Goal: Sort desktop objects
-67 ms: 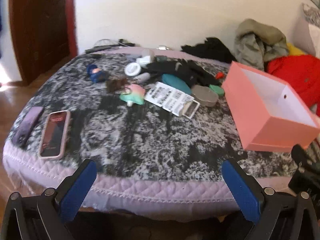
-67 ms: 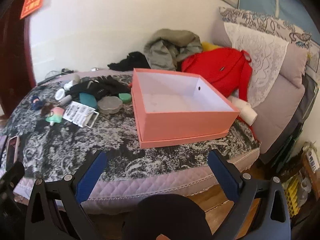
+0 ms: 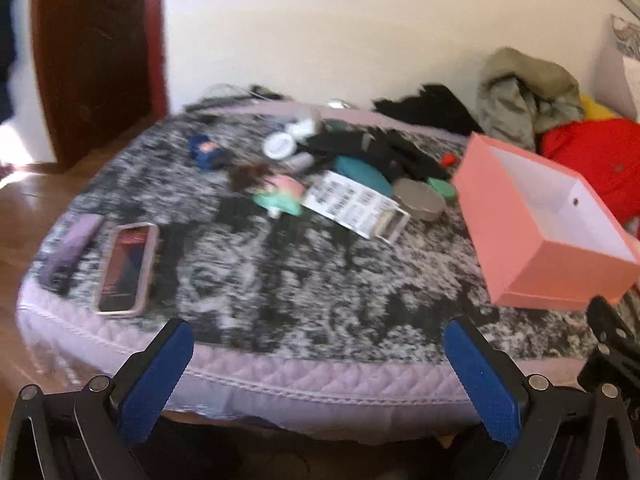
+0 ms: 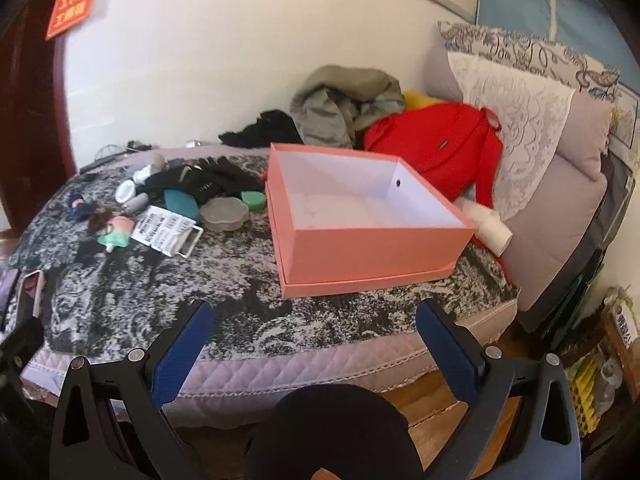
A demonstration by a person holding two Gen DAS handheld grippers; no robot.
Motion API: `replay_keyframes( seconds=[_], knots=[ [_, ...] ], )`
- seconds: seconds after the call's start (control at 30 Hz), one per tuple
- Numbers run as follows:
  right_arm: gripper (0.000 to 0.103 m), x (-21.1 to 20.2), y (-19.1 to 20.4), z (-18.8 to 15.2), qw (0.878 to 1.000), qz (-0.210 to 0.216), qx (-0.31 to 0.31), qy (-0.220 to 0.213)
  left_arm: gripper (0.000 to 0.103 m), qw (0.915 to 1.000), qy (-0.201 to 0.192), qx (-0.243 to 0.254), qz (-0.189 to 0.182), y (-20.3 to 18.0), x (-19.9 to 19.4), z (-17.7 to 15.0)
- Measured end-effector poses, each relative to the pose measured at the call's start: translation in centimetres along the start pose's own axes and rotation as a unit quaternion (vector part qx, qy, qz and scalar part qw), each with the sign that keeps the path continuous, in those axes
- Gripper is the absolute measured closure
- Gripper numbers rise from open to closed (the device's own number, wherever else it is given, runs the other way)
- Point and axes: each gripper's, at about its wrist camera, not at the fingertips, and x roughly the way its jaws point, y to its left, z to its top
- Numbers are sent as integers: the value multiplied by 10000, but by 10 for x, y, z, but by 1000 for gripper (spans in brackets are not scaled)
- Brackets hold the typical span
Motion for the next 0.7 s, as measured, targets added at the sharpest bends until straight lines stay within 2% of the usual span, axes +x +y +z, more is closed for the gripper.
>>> replay_keyframes(
  seconds=[0.27, 0.33, 0.43, 0.7],
  knots=[
    [0, -18, 29, -7, 9998, -50, -97, -147, 0, 9995, -178, 154, 224, 0, -32, -5],
    [0, -35, 7, -8, 9997, 162, -61, -182, 0, 9992, -223, 193, 279, 0, -40, -6],
    [0, -53, 15, -22, 9993, 205, -60, -306, 0, 9989, -258, 211, 318, 2, -49, -8],
    [0, -69, 9, -21, 9986, 295, -75, -433, 0, 9985, -324, 257, 371, -5, -61, -15]
  ],
)
